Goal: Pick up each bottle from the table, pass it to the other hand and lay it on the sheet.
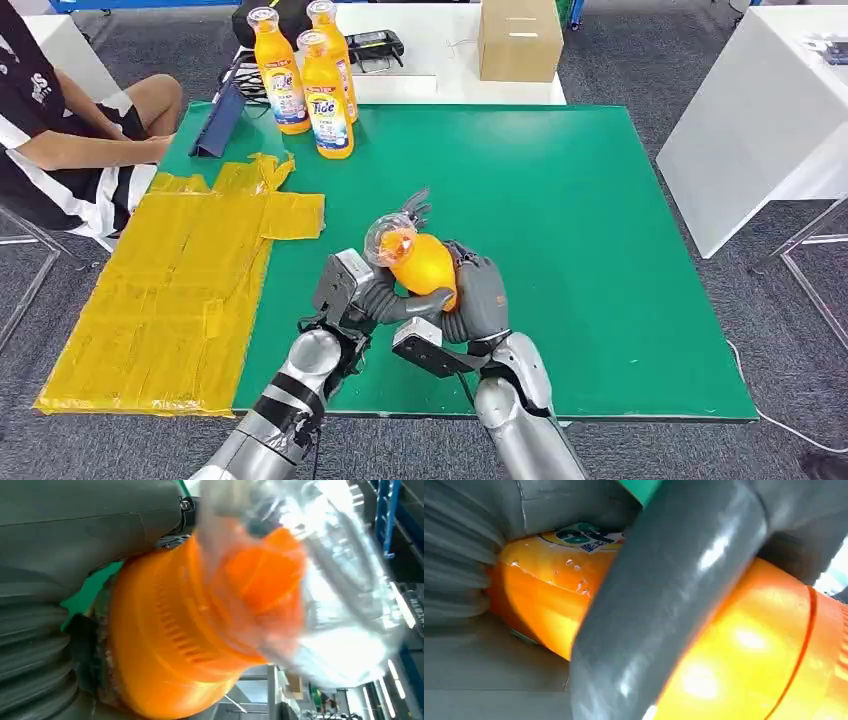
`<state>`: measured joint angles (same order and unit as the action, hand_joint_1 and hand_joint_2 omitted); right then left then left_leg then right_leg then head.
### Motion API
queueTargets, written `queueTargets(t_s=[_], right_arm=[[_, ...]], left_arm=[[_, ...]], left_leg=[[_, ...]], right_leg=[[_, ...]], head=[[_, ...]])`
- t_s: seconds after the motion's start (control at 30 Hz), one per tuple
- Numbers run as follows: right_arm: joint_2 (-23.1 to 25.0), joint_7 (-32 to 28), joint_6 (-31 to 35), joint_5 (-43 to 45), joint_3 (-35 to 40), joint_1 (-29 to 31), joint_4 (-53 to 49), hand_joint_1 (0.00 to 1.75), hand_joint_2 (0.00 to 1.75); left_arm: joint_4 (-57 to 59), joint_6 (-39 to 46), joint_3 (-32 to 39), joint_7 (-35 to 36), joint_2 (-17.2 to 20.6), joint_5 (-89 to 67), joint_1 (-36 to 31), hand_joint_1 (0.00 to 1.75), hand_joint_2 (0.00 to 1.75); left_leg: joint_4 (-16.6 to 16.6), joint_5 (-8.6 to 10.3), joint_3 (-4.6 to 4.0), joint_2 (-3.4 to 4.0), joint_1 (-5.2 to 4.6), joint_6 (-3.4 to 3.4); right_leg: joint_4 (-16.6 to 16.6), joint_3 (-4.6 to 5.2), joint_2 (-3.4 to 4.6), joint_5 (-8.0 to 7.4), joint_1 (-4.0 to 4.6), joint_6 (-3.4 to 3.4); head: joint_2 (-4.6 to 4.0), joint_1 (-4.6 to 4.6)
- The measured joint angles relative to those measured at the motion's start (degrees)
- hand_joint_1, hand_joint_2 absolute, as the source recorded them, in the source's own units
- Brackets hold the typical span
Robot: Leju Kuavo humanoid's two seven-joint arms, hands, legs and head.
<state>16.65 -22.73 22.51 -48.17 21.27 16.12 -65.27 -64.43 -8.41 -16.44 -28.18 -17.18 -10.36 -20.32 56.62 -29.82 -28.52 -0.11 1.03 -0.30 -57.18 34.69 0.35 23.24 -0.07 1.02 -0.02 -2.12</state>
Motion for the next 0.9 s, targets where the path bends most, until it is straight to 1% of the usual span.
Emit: queueTargets(t_s=[0.27, 0.3, 0.33, 0.9], right_arm=[[0.0, 0.0, 0.0, 0.0, -0.3, -0.1, -1.1, 1.75, 1.75], [0.0, 0.1, -0.1, 0.0, -0.4, -0.1, -1.2, 1.75, 1.75], [0.0, 0.1, -0.2, 0.0, -0.5, -0.1, -1.2, 1.73, 1.75], [0.2, 0.7, -1.0, -1.7, -0.4, -0.8, -1.1, 1.75, 1.75]], left_arm=[[0.0, 0.0, -0.3, 0.2, -0.1, -0.1, 0.5, 0.0, 1.75], [0.0, 0.0, -0.3, 0.2, -0.1, -0.1, 0.5, 1.68, 1.75], [0.0, 0.0, -0.4, 0.2, -0.1, 0.0, 0.5, 1.75, 1.75], [-1.1, 0.0, 0.0, 0.4, -0.1, 1.6, 1.7, 1.75, 1.75]], left_leg=[[0.0, 0.0, 0.01, 0.0, 0.0, 0.0], [0.0, 0.0, 0.01, 0.01, 0.01, 0.0], [0.0, 0.0, 0.01, 0.01, 0.01, 0.0], [0.0, 0.0, 0.01, 0.01, 0.0, 0.0]], right_leg=[[0.0, 0.0, 0.0, 0.0, 0.0, 0.0], [0.0, 0.0, 0.0, 0.0, 0.01, 0.0], [0.0, 0.0, 0.0, 0.0, 0.01, 0.0], [0.0, 0.0, 0.0, 0.0, 0.0, 0.0]], head=[[0.0, 0.0], [0.0, 0.0], [0.0, 0.0], [0.0, 0.02]])
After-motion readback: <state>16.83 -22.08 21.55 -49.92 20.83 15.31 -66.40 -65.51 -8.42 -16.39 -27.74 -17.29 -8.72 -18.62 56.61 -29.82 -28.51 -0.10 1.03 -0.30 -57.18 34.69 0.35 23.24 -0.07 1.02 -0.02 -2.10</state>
